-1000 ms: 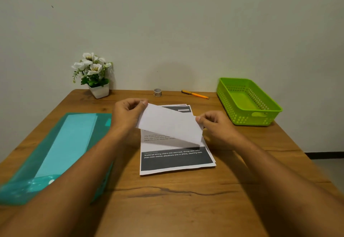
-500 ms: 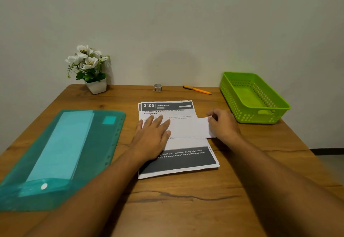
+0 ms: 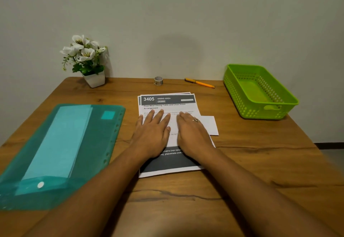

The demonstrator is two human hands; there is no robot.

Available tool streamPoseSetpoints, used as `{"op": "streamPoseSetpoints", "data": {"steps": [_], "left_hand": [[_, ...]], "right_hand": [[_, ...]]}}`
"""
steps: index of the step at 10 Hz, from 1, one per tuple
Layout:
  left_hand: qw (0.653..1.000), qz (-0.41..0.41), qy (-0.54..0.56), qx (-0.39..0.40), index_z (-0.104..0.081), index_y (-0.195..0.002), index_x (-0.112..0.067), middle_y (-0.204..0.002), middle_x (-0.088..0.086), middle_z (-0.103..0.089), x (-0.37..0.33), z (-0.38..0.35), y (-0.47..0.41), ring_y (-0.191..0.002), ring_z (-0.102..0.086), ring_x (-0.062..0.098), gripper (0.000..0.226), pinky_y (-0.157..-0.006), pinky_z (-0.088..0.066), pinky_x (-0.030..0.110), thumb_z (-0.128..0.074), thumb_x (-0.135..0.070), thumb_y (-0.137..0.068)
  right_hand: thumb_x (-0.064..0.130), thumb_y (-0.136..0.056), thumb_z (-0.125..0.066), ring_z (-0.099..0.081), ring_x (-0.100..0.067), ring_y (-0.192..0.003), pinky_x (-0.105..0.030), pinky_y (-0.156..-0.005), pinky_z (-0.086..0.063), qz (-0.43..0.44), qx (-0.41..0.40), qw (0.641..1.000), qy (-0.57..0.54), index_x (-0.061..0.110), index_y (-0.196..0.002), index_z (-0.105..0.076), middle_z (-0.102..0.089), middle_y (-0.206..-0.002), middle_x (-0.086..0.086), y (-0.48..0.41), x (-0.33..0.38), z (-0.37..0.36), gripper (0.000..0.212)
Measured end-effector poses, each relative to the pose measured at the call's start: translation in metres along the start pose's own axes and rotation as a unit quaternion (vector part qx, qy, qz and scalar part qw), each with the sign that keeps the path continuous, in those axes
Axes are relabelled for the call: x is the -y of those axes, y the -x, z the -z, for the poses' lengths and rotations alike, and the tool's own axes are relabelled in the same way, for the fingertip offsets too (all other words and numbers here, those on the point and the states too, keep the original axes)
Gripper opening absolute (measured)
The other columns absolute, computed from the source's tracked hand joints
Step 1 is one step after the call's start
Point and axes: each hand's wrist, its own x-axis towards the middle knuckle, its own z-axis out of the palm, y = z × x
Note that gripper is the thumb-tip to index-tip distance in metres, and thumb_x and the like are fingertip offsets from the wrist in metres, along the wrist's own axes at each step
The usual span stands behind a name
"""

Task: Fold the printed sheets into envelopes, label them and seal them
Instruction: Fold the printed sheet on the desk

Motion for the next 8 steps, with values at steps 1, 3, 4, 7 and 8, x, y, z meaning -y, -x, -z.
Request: {"op": "streamPoseSetpoints", "data": {"steps": [1, 3, 4, 7, 8], "left_hand": [[1.0, 0.003, 0.004, 0.004, -0.017, -0.164, -0.03, -0.172, -0.003, -0.011, 0.001, 0.001, 0.0, -0.159, -0.005, 0.024, 0.057, -0.127, -0.006, 0.053, -0.018, -0.044, -0.109], [1.0, 0.002, 0.014, 0.008, -0.017, -0.164, -0.03, -0.173, -0.003, -0.01, 0.001, 0.001, 0.0, -0.159, -0.004, 0.024, 0.057, -0.127, -0.005, 0.053, -0.018, -0.044, -0.109], [1.0, 0.002, 0.02, 0.015, -0.017, -0.164, -0.031, -0.173, -0.003, -0.009, 0.0, 0.004, 0.002, -0.159, -0.003, 0.024, 0.056, -0.127, -0.005, 0.054, -0.018, -0.044, -0.109], [0.993, -0.019, 0.112, -0.01, -0.029, -0.161, -0.028, -0.171, -0.003, -0.016, 0.004, 0.026, 0.023, -0.158, -0.009, 0.02, 0.056, -0.126, -0.007, 0.052, -0.027, -0.049, -0.109], [0.99, -0.015, 0.135, -0.048, -0.039, -0.156, -0.029, -0.169, -0.004, -0.024, 0.014, 0.043, 0.043, -0.156, -0.017, 0.019, 0.053, -0.127, -0.009, 0.051, -0.038, -0.05, -0.107]], "right_hand": [[0.01, -0.101, -0.039, -0.026, -0.028, -0.156, -0.037, -0.128, -0.018, -0.031, -0.005, 0.999, 0.005, 0.005, -0.158, -0.034, -0.033, -0.167, -0.013, 0.007, -0.029, 0.004, 0.058], [0.016, -0.107, -0.035, -0.026, -0.028, -0.156, -0.041, -0.128, -0.021, -0.096, -0.012, 0.995, 0.025, 0.007, -0.158, -0.037, -0.032, -0.168, -0.011, 0.024, -0.071, 0.011, 0.052], [0.016, -0.107, -0.035, -0.025, -0.026, -0.157, -0.041, -0.128, -0.02, -0.101, -0.008, 0.994, 0.03, 0.008, -0.158, -0.037, -0.03, -0.168, -0.01, 0.023, -0.07, 0.01, 0.052], [0.024, -0.106, -0.038, -0.033, -0.028, -0.152, -0.046, -0.122, -0.029, -0.069, 0.011, 0.993, 0.094, 0.01, -0.152, -0.042, -0.035, -0.165, -0.012, 0.024, -0.05, 0.036, 0.048], [0.026, -0.107, -0.04, -0.034, -0.027, -0.152, -0.044, -0.122, -0.028, -0.017, 0.008, 0.996, 0.087, 0.011, -0.153, -0.042, -0.035, -0.166, -0.011, 0.024, -0.016, 0.043, 0.049]]}}
